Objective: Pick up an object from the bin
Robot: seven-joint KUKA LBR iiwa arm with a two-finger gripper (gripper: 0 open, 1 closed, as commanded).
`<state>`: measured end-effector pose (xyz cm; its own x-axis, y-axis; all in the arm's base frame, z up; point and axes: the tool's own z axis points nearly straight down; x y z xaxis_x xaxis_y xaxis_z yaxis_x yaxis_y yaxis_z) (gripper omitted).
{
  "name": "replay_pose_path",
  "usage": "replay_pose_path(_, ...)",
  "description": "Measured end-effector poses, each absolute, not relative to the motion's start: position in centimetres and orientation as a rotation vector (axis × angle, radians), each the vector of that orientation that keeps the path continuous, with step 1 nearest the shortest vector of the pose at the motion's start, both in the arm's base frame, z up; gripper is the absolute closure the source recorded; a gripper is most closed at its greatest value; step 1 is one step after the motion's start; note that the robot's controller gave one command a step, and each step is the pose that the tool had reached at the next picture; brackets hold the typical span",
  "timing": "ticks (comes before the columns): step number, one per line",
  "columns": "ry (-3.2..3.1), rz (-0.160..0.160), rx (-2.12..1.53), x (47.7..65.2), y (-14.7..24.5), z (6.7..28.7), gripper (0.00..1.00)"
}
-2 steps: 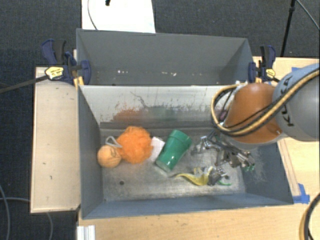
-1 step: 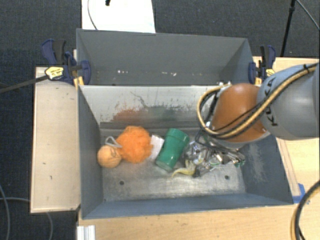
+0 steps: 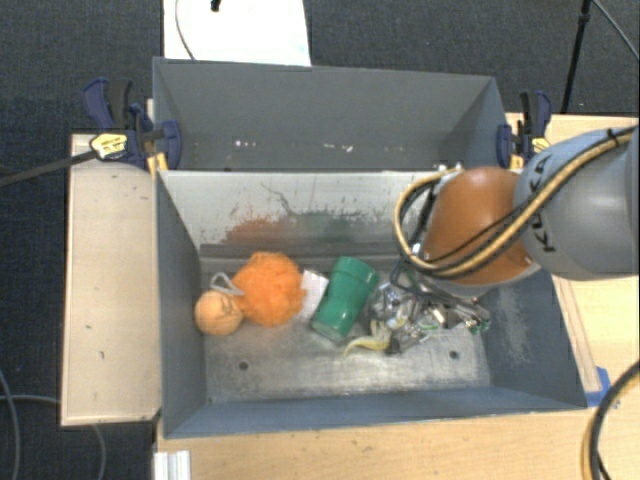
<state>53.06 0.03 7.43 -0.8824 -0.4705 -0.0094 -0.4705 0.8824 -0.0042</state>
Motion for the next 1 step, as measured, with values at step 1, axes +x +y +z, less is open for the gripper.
replay_pose_path(1,3.026,0.0,-0.833,50.27,0.69,20.63,1.0)
